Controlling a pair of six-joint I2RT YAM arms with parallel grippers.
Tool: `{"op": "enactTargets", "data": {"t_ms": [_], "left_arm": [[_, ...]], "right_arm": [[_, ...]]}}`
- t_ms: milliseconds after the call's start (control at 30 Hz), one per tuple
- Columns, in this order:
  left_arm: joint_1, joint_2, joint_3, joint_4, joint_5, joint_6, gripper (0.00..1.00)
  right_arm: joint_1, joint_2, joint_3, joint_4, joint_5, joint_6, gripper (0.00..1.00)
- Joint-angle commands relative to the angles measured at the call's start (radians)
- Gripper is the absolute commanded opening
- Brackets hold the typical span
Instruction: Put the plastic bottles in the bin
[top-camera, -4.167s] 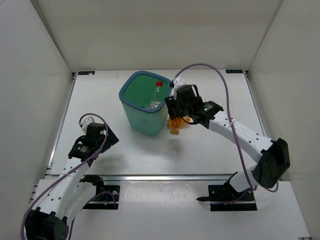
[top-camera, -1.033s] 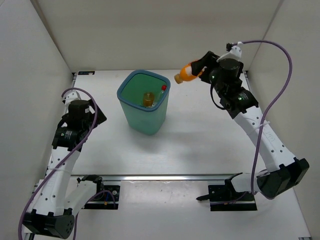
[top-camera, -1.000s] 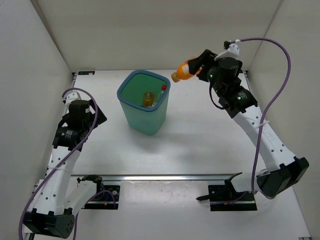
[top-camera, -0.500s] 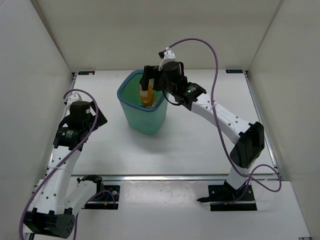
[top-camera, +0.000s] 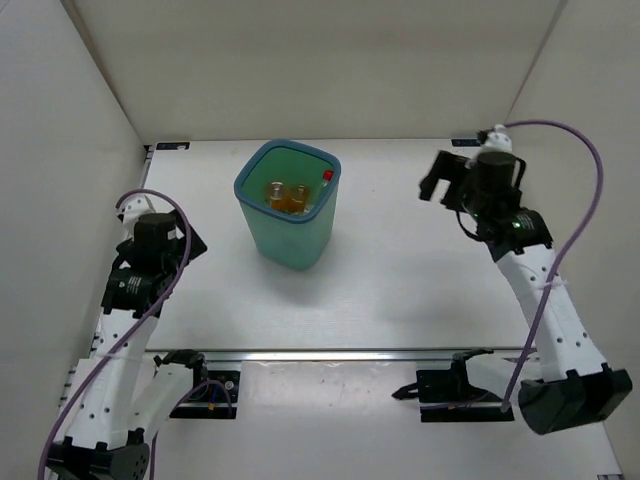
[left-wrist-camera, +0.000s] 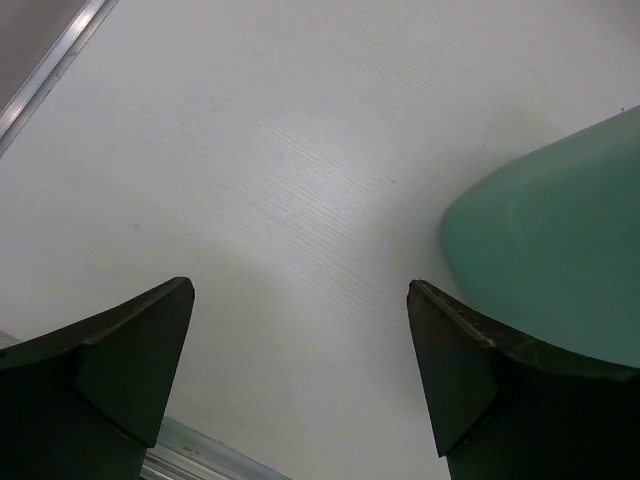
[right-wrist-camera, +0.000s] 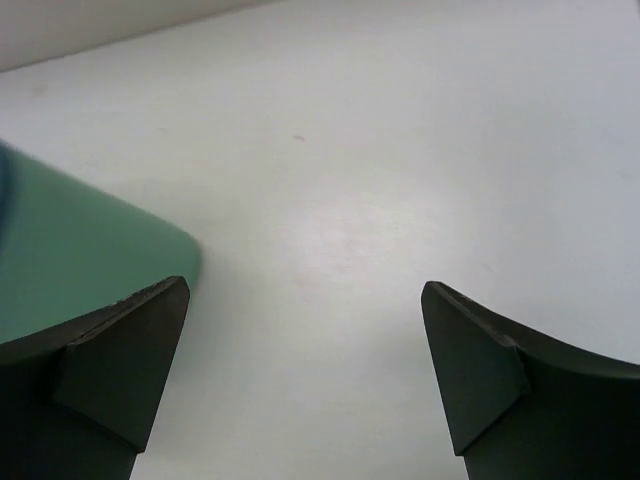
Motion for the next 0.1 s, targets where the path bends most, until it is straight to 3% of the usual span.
{"op": "enactTargets", "data": {"t_ms": [0,67], "left_arm": [[-0.01,-0.052,-0.037,0.001,-0.064,-0.012,0.99],[-0.013,-0.051,-0.04,-0.018,-0.077,-0.015,0.98]], "right_arm": [[-0.16,-0.082,-0.102,-0.145,-0.151,-0.04,1.0],[-0.231,-0.106,-0.148,-0.163,-0.141,-0.046,0.99]]}}
